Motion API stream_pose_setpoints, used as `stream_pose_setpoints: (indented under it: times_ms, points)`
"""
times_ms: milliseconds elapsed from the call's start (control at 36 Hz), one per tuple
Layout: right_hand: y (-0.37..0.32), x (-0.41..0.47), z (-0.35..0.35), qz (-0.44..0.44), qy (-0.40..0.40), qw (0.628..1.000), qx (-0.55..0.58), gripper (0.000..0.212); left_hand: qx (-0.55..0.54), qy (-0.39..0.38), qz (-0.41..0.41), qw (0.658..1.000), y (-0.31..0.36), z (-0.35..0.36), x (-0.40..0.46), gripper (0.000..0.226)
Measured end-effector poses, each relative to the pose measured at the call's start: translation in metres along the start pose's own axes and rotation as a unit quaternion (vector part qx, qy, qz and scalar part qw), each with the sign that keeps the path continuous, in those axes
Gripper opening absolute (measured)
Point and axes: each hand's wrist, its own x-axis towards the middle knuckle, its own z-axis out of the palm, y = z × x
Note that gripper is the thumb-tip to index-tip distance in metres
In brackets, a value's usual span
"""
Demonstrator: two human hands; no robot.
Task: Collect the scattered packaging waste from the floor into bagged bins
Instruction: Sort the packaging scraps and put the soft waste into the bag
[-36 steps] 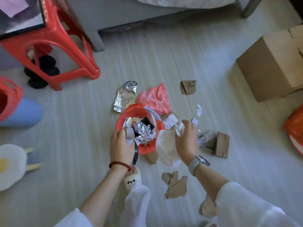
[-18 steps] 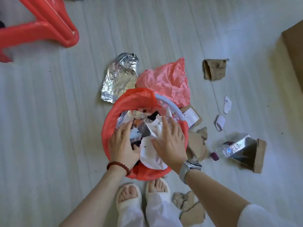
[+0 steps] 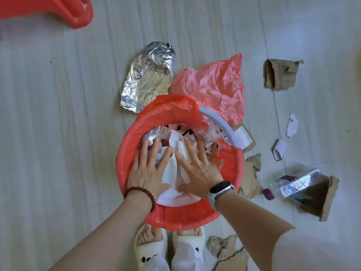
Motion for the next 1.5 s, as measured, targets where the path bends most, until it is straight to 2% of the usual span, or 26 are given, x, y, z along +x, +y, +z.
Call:
stream_pose_setpoints:
  times_ms: [83,167,250,417,472,556,611,667,722,861,1000,1056,1167,1278,1389,1500]
  points:
    - [0.0,0.024,0.019,0.001,-0.019,1.0,-0.003,0.122,0.008,-0.039,-0.037,0.999,0.007,0.023,0.02,0.13]
    - [0.005,0.041,0.038,-0.039,-0.036,0.998,0.02,0.11,0.025,-0.053,-0.035,0.998,0.012,0.039,0.033,0.111]
    - [0.005,0.05,0.048,-0.035,-0.051,0.997,0.045,0.107,0.049,-0.112,-0.046,0.991,0.016,0.048,0.045,0.099]
    - [0.008,0.052,0.05,-0.036,-0.057,0.996,0.053,0.108,0.057,-0.132,-0.048,0.988,0.017,0.039,0.05,0.099]
    - [0.01,0.043,0.042,-0.036,-0.06,0.995,0.068,0.106,0.026,-0.109,-0.034,0.993,0.017,0.031,0.043,0.101]
    - [0.003,0.021,0.03,0.005,-0.065,0.991,0.113,0.101,-0.019,-0.053,-0.045,0.997,0.018,0.01,0.025,0.089]
    - [-0.004,0.0,0.014,0.024,-0.061,0.986,0.154,0.098,-0.037,-0.07,-0.042,0.996,0.021,-0.003,0.007,0.077]
    - [-0.009,-0.025,-0.01,0.043,-0.042,0.976,0.209,0.084,-0.054,-0.11,-0.051,0.991,0.025,-0.025,-0.012,0.075]
    - [-0.012,-0.052,-0.042,0.051,-0.018,0.966,0.254,0.067,-0.092,-0.11,-0.067,0.987,0.029,-0.051,-0.029,0.074]
    - [-0.019,-0.116,-0.108,0.159,-0.045,0.911,0.379,0.046,-0.211,-0.056,-0.092,0.972,0.036,-0.127,-0.07,0.064]
    - [-0.015,-0.186,-0.168,0.194,-0.032,0.878,0.436,0.026,-0.304,-0.032,-0.098,0.947,0.039,-0.216,-0.114,0.053]
    - [-0.012,-0.215,-0.194,0.205,-0.013,0.862,0.463,0.028,-0.336,-0.013,-0.089,0.938,0.041,-0.246,-0.133,0.05]
    - [-0.009,-0.282,-0.24,0.248,0.013,0.814,0.525,0.031,-0.365,-0.012,-0.089,0.927,0.052,-0.298,-0.178,0.042]
    - [-0.005,-0.343,-0.25,0.318,0.044,0.716,0.62,0.032,-0.38,-0.018,-0.1,0.919,0.07,-0.331,-0.217,0.036]
    - [0.003,-0.401,-0.249,0.373,0.084,0.598,0.704,0.027,-0.383,-0.033,-0.094,0.918,0.096,-0.346,-0.238,0.029]
    - [0.026,-0.448,-0.247,0.399,0.123,0.532,0.736,0.026,-0.386,-0.049,-0.065,0.919,0.131,-0.368,-0.244,0.029]
